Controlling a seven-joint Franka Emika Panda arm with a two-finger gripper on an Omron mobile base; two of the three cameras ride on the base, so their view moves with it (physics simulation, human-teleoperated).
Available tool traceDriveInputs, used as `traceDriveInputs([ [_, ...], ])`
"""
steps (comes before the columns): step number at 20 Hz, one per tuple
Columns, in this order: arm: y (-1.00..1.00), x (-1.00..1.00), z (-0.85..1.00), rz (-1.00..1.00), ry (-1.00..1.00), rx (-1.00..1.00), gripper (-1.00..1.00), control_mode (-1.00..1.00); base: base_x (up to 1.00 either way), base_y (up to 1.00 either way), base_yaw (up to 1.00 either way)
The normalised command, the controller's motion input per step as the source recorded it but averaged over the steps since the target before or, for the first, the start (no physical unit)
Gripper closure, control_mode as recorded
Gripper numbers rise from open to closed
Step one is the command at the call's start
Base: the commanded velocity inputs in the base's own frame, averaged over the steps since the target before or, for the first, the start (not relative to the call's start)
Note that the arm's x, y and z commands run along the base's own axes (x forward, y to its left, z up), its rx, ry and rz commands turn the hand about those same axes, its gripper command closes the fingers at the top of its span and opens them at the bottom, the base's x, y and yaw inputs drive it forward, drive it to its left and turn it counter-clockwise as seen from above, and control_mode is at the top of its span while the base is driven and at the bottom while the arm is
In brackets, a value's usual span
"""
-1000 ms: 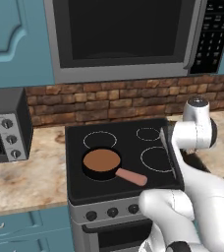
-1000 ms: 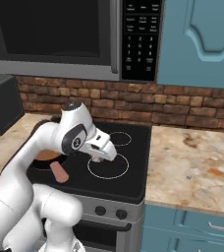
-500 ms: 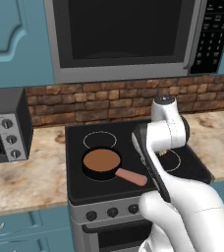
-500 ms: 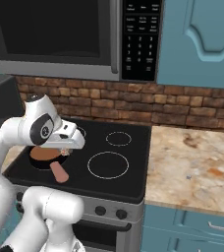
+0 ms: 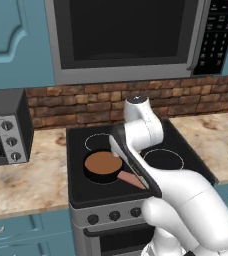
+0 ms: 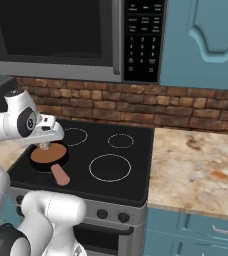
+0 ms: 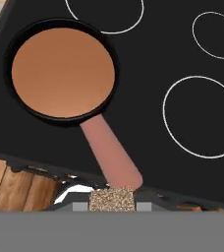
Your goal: Pick up the sugar cube(s) and place them in the saucepan with hot chocolate.
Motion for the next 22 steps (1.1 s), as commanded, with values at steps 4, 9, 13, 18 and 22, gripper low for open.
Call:
traceDriveInputs([
  [4,0.51,0.42,-0.13,0.28,0.03,0.14,1.0,-1.0,0.0,0.0,0.0],
  [9,0.51,0.24,-0.31,0.16,0.01,0.05,1.0,-1.0,0.0,0.0,0.0],
  [13,0.54,0.14,-0.52,0.05,0.0,0.0,1.0,-1.0,0.0,0.0,0.0],
  [18,0.23,0.33,-0.43,0.0,0.07,-0.01,1.0,-1.0,0.0,0.0,0.0],
  [22,0.01,0.44,-0.25,0.0,0.1,0.0,1.0,-1.0,0.0,0.0,0.0],
])
